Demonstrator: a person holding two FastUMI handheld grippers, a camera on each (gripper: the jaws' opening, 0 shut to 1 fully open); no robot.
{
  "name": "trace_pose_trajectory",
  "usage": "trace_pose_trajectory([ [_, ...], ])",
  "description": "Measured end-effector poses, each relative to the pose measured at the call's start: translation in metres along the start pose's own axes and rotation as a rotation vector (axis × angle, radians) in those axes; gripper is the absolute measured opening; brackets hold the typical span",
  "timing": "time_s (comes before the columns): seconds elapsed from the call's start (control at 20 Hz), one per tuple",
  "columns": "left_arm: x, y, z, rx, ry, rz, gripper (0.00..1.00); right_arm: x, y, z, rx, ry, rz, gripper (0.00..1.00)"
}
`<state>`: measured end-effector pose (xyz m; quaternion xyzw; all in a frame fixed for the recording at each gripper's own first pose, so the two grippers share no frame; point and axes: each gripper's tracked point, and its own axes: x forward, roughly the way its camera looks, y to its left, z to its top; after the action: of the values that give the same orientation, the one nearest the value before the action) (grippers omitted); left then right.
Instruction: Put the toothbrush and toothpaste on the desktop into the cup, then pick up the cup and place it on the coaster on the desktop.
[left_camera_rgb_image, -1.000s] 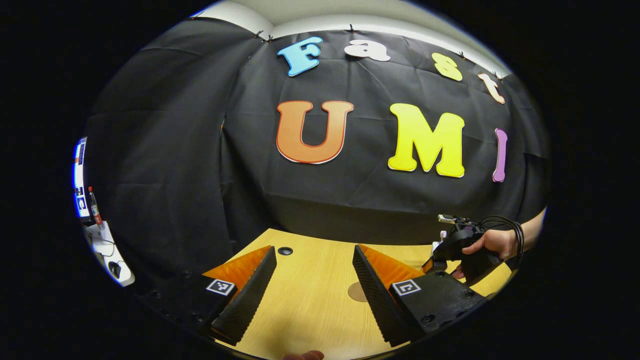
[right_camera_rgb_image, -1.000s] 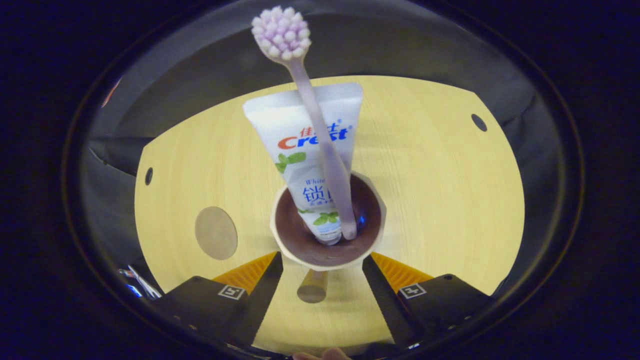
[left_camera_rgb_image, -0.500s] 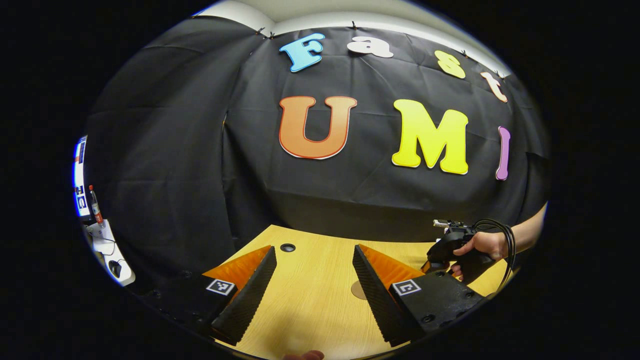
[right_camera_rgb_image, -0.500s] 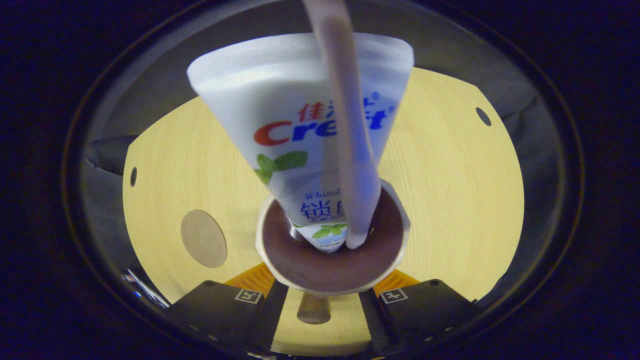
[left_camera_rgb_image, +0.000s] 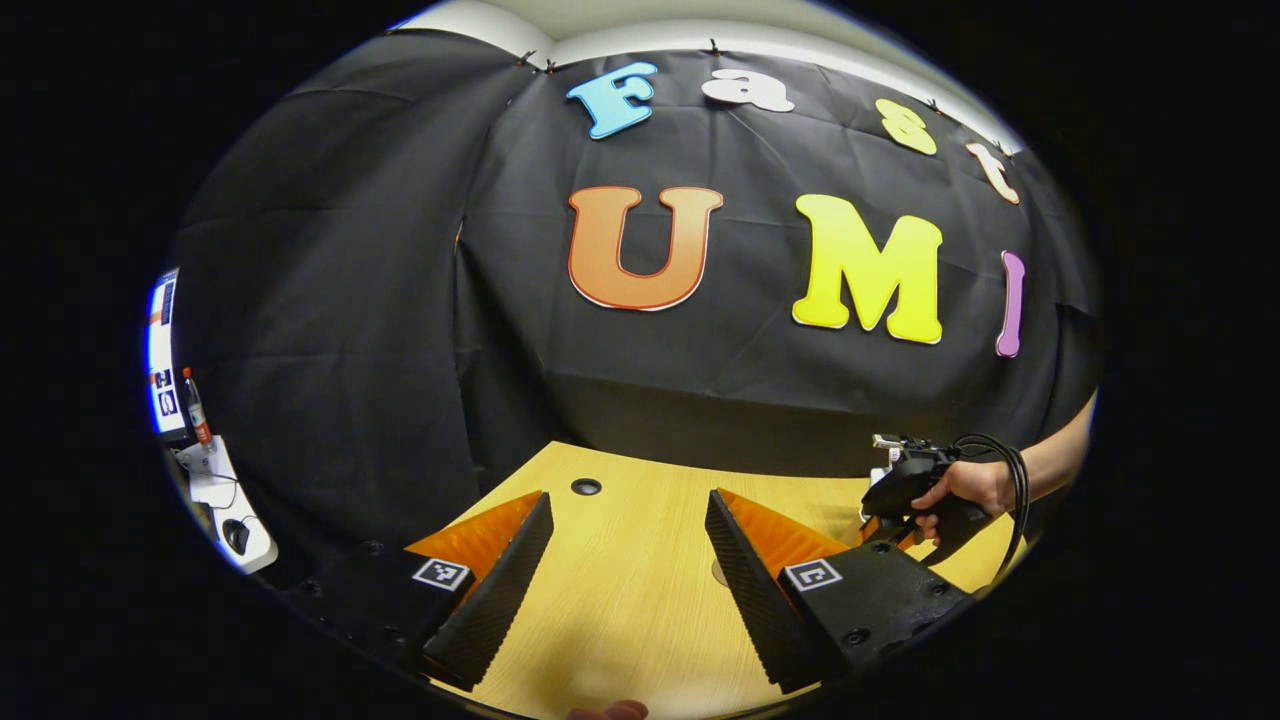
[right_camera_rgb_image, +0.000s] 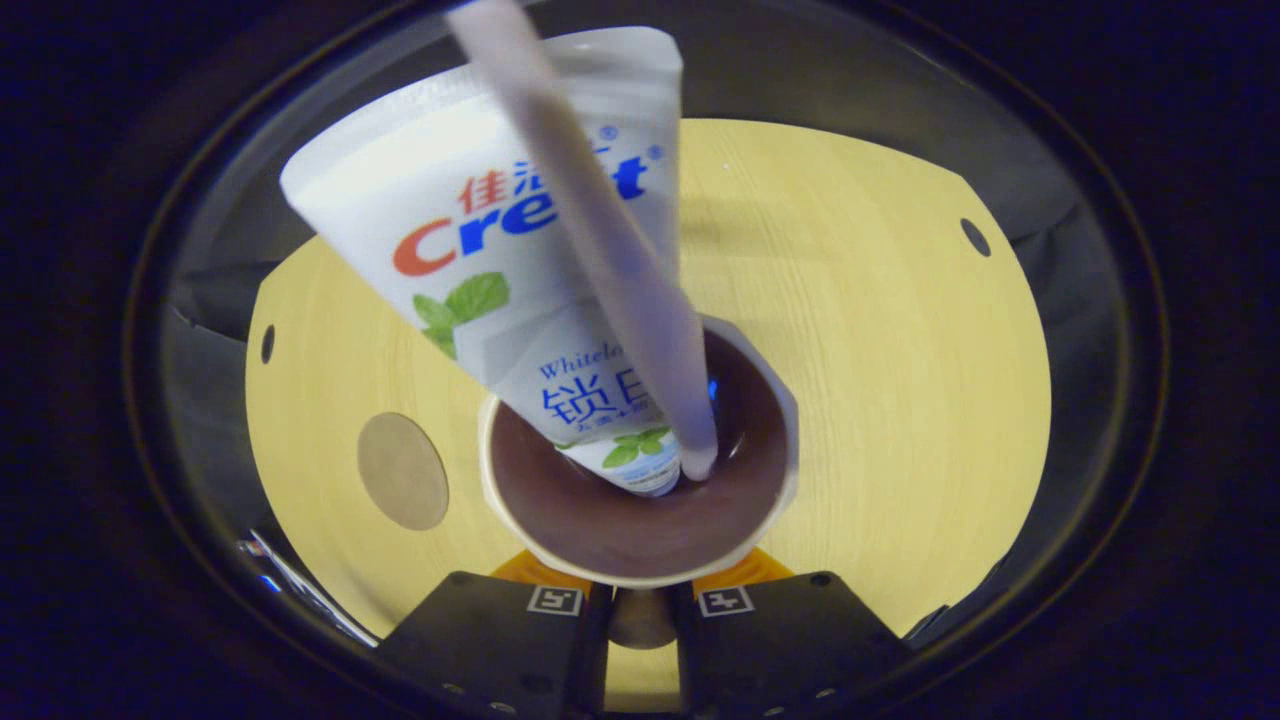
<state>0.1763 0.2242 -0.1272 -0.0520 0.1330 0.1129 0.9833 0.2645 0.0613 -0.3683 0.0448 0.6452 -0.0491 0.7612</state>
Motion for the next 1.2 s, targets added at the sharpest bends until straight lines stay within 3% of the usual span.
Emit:
trace_pose_trajectory([
  [0.25, -0.005, 0.001, -0.001, -0.004, 0.007, -0.003, 0.98, -0.011, 0.008, -0.005, -0.011, -0.003, 0.023, 0.26],
  [0.45, -0.013, 0.008, -0.002, -0.014, 0.004, 0.003, 0.98, -0.033, 0.034, 0.005, -0.101, -0.097, 0.028, 0.27],
  [0.5, -0.013, 0.009, -0.004, -0.015, 0.005, 0.005, 0.98, -0.032, 0.039, 0.004, -0.113, -0.102, 0.039, 0.22],
  [0.65, -0.02, 0.014, -0.007, -0.01, 0.015, 0.015, 0.98, -0.017, 0.042, -0.012, -0.114, -0.037, 0.048, 0.23],
  [0.9, -0.031, 0.025, -0.01, -0.012, 0.02, 0.03, 0.98, -0.024, 0.036, 0.0, -0.075, -0.064, 0.002, 0.22],
  [1.2, -0.024, 0.04, -0.029, -0.018, 0.044, 0.05, 0.98, -0.009, 0.034, -0.004, -0.056, 0.001, -0.011, 0.31],
])
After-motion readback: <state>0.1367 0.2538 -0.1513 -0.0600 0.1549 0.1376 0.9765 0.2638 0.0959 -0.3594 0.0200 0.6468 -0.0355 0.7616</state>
